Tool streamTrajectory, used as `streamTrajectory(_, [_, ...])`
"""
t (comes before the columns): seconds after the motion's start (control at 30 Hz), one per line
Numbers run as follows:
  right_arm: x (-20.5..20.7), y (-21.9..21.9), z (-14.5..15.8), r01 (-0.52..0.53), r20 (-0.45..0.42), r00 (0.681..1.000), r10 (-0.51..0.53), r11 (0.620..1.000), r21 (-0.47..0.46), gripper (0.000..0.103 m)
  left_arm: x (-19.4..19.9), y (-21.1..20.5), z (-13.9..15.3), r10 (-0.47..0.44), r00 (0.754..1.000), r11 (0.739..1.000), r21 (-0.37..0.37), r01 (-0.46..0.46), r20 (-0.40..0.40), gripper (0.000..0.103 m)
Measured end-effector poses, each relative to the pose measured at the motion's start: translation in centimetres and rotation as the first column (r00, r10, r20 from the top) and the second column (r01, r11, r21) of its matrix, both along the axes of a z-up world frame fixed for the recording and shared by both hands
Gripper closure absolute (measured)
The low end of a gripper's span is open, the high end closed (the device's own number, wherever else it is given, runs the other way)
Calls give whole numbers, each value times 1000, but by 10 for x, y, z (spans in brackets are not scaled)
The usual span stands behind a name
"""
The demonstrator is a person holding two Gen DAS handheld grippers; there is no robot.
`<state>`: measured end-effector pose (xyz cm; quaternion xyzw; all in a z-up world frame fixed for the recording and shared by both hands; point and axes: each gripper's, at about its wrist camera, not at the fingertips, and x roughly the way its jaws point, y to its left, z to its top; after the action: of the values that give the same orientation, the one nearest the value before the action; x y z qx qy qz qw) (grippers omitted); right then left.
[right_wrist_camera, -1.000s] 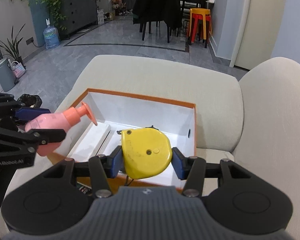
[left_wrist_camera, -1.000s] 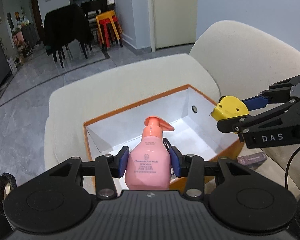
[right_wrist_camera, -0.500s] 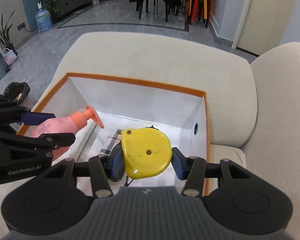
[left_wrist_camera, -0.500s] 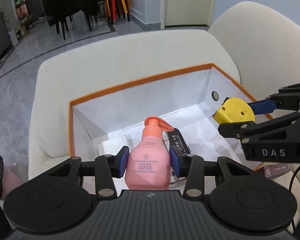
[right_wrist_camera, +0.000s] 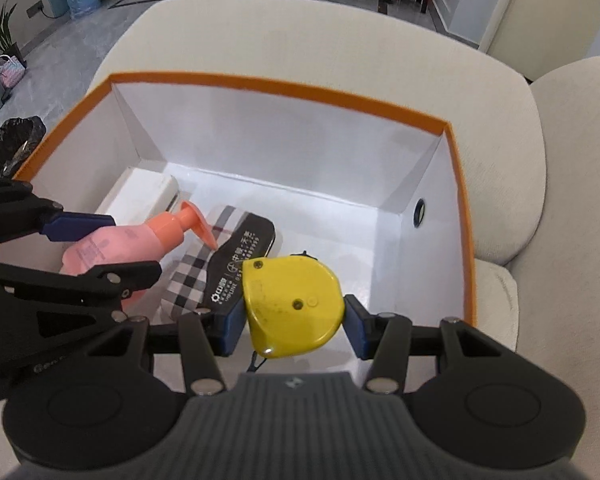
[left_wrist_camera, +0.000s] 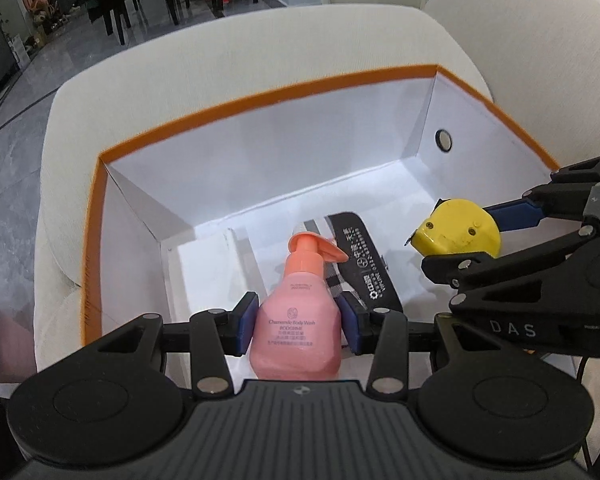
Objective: Organize rigid objects
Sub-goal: 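Lower the pink bottle and tape measure into the orange box and release both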
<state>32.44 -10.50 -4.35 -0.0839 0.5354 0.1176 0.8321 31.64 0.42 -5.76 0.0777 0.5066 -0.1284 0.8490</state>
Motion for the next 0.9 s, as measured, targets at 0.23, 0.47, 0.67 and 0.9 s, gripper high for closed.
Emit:
streamTrajectory(0.23, [6, 1, -12, 14, -35, 999, -14, 1000, 8, 52, 0, 0, -10, 3, 1000, 1000, 5, -3, -19, 53])
streamTrajectory(0.47, [11, 2, -20, 24, -61, 998, -23, 1000, 14, 51, 2, -1, -10, 10, 1000, 1000, 7, -10, -19, 51])
streamTrajectory(0.67, [10, -1, -18, 41, -75, 996, -38, 999, 33, 51, -2, -1, -2, 4, 1000, 1000, 22, -4, -2, 42])
streamTrajectory(0.9, [4, -7, -7, 57, -43, 998, -54, 996, 67, 39, -8, 5, 15, 25, 999, 999, 39, -26, 37, 38])
